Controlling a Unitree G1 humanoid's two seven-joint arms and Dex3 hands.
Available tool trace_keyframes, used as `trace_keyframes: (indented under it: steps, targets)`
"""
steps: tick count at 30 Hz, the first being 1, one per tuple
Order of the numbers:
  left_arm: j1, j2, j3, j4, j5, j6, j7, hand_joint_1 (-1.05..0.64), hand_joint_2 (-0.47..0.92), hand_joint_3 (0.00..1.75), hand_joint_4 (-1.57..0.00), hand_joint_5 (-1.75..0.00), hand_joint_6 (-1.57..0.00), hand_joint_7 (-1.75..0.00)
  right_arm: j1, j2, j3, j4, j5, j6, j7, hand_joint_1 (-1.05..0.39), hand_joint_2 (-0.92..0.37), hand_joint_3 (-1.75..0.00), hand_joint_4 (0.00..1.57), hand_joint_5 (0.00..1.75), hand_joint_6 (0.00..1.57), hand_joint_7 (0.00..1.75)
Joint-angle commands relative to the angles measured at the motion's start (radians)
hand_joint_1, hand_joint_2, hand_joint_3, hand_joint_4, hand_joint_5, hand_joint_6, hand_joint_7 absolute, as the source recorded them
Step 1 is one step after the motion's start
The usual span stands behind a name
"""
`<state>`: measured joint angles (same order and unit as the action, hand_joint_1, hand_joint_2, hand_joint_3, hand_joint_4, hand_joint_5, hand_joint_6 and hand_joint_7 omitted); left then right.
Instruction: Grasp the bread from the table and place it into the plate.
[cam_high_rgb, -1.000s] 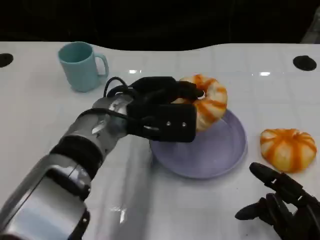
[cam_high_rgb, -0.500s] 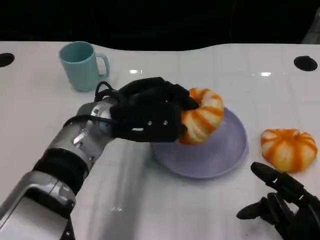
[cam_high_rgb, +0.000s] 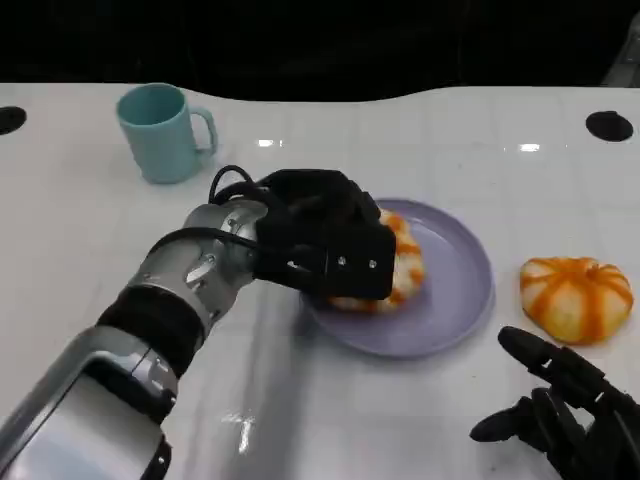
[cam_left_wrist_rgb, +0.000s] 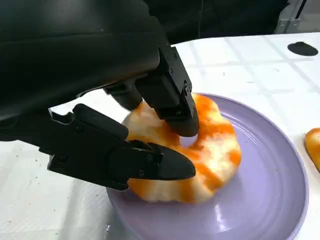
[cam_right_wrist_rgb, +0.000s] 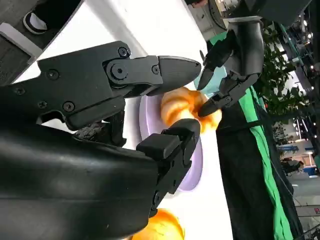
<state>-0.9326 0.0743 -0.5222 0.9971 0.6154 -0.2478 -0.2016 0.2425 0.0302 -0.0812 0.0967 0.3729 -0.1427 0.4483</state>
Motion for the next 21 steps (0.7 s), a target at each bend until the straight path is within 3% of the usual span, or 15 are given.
trace_keyframes:
  steps: [1, 2, 4, 5, 13, 14, 15, 17, 21]
  targets:
    - [-0.041, 0.009, -0.025, 0.046, 0.016, -0.005, -0.034, -0.69, 0.92, 0.32, -0.27, -0.53, -0.80, -0.14, 0.010, -0.015, -0.002, -0.022, -0.009, -0.005, -0.007, -0.74, -0.92, -0.32, 0.73, 1.10, 1.02, 0.18]
    - [-0.042, 0.011, -0.017, 0.047, 0.002, -0.011, -0.043, -0.70, 0.92, 0.32, -0.28, -0.51, -0.79, -0.13, 0.012, -0.016, 0.000, -0.026, -0.016, -0.005, -0.013, -0.74, -0.92, -0.32, 0.73, 1.10, 1.02, 0.18]
    - [-0.043, 0.013, -0.008, 0.050, -0.015, -0.019, -0.055, -0.68, 0.92, 0.30, -0.58, -0.67, -0.68, -0.07, 0.015, -0.016, 0.001, -0.032, -0.024, -0.004, -0.022, -0.74, -0.92, -0.33, 0.73, 1.10, 1.02, 0.18]
    - [-0.043, 0.013, -0.006, 0.050, -0.019, -0.021, -0.058, -0.68, 0.92, 0.30, -0.62, -0.69, -0.66, -0.06, 0.016, -0.016, 0.002, -0.033, -0.026, -0.003, -0.024, -0.74, -0.92, -0.33, 0.73, 1.10, 1.02, 0.18]
    - [-0.043, 0.015, -0.004, 0.050, -0.019, -0.029, -0.062, -0.68, 0.92, 0.30, -0.66, -0.73, -0.65, -0.05, 0.017, -0.016, 0.002, -0.035, -0.020, 0.000, -0.021, -0.74, -0.92, -0.34, 0.72, 1.12, 1.02, 0.19]
    - [-0.042, 0.017, -0.003, 0.048, -0.019, -0.033, -0.062, -0.71, 0.92, 0.28, -0.27, -1.28, -0.80, -0.05, 0.018, -0.015, 0.002, -0.035, -0.016, 0.000, -0.018, -0.75, -0.92, -0.33, 0.72, 1.12, 1.02, 0.19]
    - [-0.041, 0.018, -0.003, 0.046, -0.020, -0.035, -0.063, -0.72, 0.92, 0.28, -0.14, -1.43, -0.87, -0.06, 0.018, -0.014, 0.001, -0.035, -0.014, 0.000, -0.017, -0.75, -0.92, -0.32, 0.72, 1.12, 1.02, 0.19]
    - [-0.041, 0.018, -0.001, 0.045, -0.020, -0.036, -0.064, -0.72, 0.92, 0.28, -0.03, -1.47, -0.93, -0.06, 0.019, -0.013, 0.001, -0.036, -0.013, -0.001, -0.017, -0.75, -0.92, -0.32, 0.72, 1.12, 1.02, 0.19]
    - [-0.033, 0.011, 0.035, 0.047, -0.062, -0.050, -0.094, -0.72, 0.92, 0.28, 0.00, -1.47, -0.94, -0.05, 0.019, -0.014, 0.002, -0.036, -0.012, 0.000, -0.018, -0.75, -0.92, -0.31, 0.72, 1.12, 1.02, 0.19]
